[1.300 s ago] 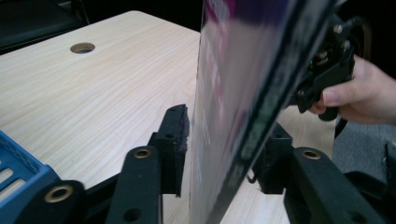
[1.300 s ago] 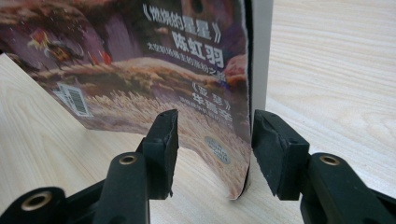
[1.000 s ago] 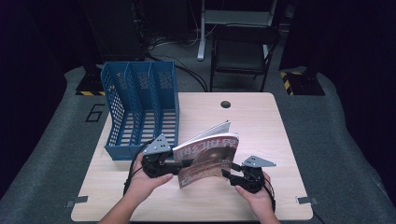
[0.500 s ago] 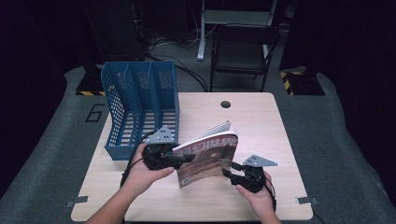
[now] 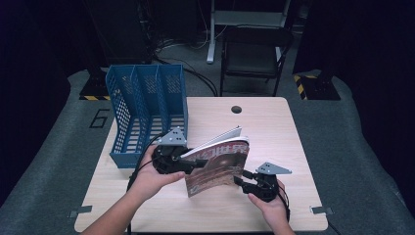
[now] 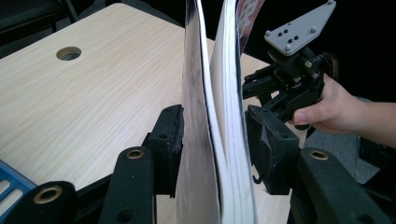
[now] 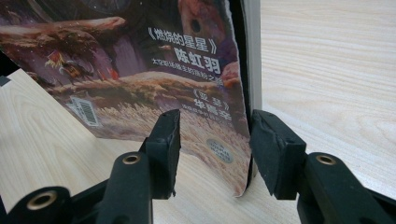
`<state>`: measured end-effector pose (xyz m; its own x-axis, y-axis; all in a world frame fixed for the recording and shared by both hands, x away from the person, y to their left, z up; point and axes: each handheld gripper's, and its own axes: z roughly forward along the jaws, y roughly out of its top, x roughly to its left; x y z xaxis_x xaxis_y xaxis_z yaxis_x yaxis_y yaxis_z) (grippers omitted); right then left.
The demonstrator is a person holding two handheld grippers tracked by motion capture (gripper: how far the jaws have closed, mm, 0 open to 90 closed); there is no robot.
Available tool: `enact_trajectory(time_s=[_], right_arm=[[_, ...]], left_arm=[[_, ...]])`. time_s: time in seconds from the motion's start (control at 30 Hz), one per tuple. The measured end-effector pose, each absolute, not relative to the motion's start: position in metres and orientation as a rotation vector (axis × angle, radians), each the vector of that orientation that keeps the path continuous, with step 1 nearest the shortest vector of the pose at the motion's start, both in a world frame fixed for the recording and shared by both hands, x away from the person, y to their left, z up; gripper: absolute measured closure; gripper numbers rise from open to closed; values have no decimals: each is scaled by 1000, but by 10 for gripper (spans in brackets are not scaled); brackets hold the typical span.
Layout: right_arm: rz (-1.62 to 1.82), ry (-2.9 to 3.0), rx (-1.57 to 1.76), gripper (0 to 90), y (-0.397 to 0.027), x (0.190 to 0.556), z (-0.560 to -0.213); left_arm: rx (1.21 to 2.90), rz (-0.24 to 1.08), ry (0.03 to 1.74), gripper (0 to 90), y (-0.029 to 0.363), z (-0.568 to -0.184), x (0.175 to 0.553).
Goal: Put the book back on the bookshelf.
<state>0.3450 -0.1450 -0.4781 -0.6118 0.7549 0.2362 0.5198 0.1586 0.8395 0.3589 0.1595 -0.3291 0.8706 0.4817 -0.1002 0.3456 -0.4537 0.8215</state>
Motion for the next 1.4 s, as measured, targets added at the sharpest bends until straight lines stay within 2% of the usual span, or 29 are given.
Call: enact_trajectory(time_s=[0.83, 1.1, 1.4], right_arm=[[1437, 2202, 1239, 540, -143, 348, -480], [1434, 2204, 1240, 538, -144, 348, -480], [1442, 2209, 1248, 535, -144, 347, -480]], left_arm=[[2205, 213, 570, 567, 132, -305, 374], [2243, 205, 569, 618, 119, -297, 378], [2259, 223, 564, 624, 107, -292, 382]])
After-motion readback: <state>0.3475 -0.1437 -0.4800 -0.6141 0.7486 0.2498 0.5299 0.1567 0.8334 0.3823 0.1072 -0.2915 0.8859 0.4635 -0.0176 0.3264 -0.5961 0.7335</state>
